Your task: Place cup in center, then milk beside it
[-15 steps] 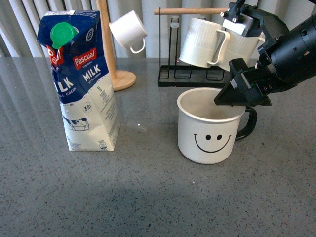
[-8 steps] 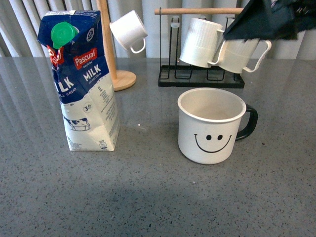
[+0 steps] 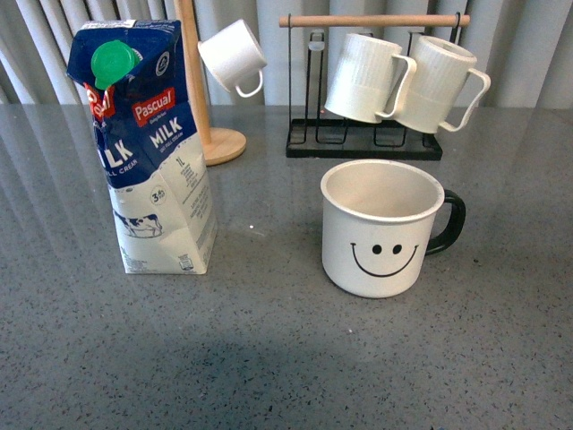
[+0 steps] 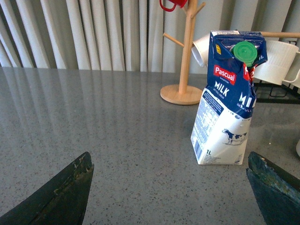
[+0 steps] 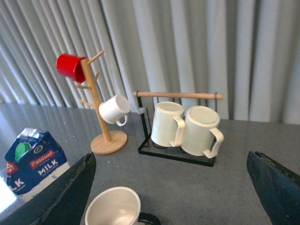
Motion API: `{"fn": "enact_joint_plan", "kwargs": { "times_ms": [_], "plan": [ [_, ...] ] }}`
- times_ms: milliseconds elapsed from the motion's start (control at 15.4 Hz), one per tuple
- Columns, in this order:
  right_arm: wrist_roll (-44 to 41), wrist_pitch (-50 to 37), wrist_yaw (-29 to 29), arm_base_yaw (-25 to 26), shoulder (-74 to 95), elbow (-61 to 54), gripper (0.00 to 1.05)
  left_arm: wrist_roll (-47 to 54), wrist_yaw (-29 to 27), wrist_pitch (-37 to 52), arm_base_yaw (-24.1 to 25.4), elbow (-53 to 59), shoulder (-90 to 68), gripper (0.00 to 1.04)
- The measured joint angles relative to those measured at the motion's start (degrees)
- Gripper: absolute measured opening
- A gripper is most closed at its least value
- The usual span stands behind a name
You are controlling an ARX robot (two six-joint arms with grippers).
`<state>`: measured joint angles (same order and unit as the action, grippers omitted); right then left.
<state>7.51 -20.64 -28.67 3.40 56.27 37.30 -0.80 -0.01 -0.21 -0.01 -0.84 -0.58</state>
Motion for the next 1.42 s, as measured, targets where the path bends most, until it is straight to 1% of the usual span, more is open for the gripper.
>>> {"fn": "enact_joint_plan", "kwargs": {
  "times_ms": [65,129,194,259,324,518,842,1295,1360,1424],
  "plan": [
    [1.77,2.73,5.14,1.33,-7.67,-4.61,0.95,-0.02,0.0,0.0,0.0,0.0,0.0,0.98],
    [-1.11,7.39,16.74,-2.62,-15.3,-10.12,0.82,-0.02,0.0,0.0,0.0,0.0,0.0,0.98],
    [-4.17,8.2,23.58,-4.15,-21.81,-16.39,0.69,0.0,0.02,0.02,0.0,0.0,0.0,0.98],
    [-5.4,8.13,28.11,-3.3,-26.8,-21.27,0.56,-0.02,-0.07,0.0,0.0,0.0,0.0,0.98],
    [-6.1,7.67,28.68,-3.06,-30.27,-24.63,0.41,0.0,0.0,0.0,0.0,0.0,0.0,0.98],
    [-6.78,7.26,28.68,-3.08,-34.14,-28.65,0.03,0.0,0.0,-0.02,0.0,0.0,0.0,0.98],
    [-7.13,9.14,28.68,-3.08,-40.46,-33.14,0.02,0.0,0.0,0.0,0.0,0.0,0.0,0.98],
    [-7.13,11.3,28.7,-3.08,-45.75,-35.69,0.02,-0.02,0.0,0.0,0.0,0.0,0.0,0.98],
    [-7.13,17.99,28.68,-3.08,-50.73,-36.54,0.02,-0.02,0.0,0.0,0.0,0.0,0.0,0.98],
    [-7.13,20.57,28.68,-3.08,-55.82,-36.54,0.02,0.0,0.0,0.0,0.0,0.0,0.0,0.98]
  ]
}}
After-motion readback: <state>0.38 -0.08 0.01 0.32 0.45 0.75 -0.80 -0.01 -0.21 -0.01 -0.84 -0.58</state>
